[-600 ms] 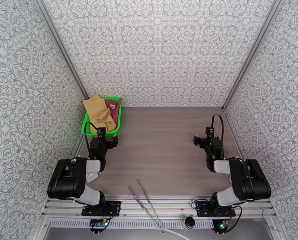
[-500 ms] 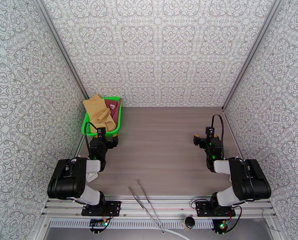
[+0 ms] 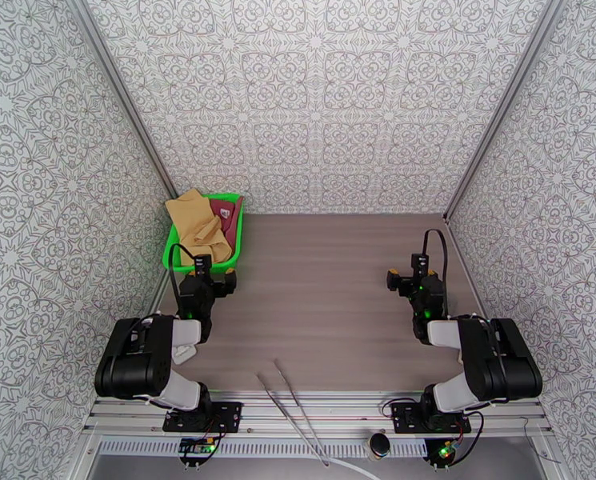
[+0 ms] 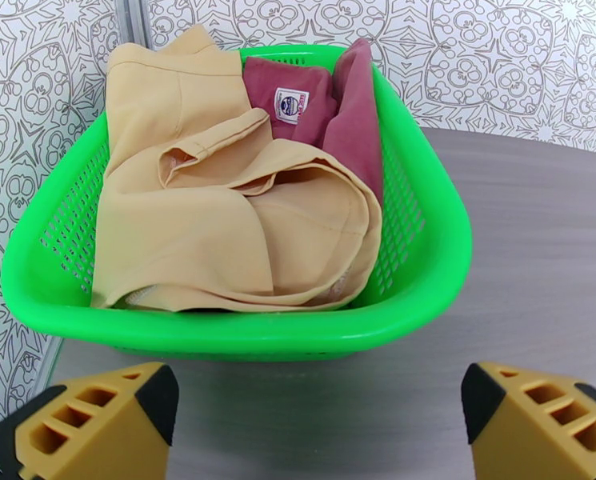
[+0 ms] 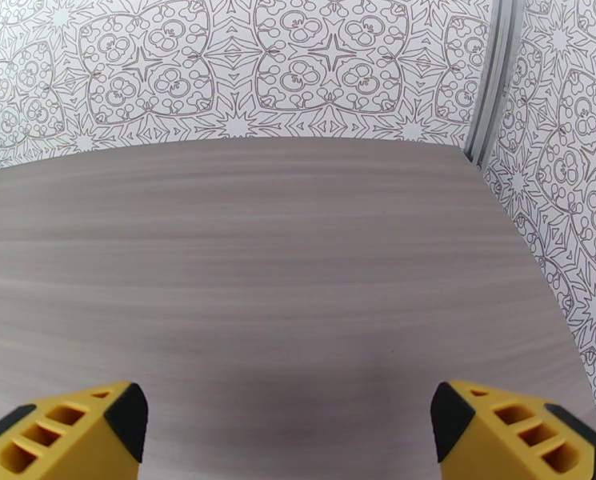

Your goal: Fold and stack the mixed laundry pile

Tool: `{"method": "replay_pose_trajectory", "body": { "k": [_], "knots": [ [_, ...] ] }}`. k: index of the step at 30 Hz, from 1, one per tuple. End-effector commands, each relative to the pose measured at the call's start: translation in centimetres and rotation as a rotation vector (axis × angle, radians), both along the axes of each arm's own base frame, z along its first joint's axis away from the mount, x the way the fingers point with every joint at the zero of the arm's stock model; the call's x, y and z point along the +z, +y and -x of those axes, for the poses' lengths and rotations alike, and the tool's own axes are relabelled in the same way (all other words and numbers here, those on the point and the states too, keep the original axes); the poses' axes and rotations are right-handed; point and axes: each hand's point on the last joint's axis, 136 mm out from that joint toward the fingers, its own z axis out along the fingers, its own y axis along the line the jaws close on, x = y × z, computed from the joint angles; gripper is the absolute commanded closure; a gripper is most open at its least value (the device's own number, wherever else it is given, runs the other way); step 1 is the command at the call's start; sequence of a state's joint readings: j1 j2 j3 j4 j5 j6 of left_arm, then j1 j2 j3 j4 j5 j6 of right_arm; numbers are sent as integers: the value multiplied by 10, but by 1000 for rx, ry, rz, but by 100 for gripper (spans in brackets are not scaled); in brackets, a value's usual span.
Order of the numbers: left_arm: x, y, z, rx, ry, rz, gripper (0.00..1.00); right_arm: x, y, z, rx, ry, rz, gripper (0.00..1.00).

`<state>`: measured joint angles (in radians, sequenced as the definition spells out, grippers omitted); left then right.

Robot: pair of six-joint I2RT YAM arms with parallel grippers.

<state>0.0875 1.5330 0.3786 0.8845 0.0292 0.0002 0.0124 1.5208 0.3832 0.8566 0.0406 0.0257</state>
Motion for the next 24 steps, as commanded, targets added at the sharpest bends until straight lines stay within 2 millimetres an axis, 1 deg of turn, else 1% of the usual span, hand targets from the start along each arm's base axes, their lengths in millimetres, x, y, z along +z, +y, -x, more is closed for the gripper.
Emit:
{"method": "replay_pose_trajectory", "body": {
  "k": [1,24],
  "knots": [
    [-1,0,-3,6,10,-4,0,5,0,-2,-7,-16,10,1],
    [-2,1,-3,-7,11,18,1,5,0,-3,-6,-13,10,1]
  ]
}}
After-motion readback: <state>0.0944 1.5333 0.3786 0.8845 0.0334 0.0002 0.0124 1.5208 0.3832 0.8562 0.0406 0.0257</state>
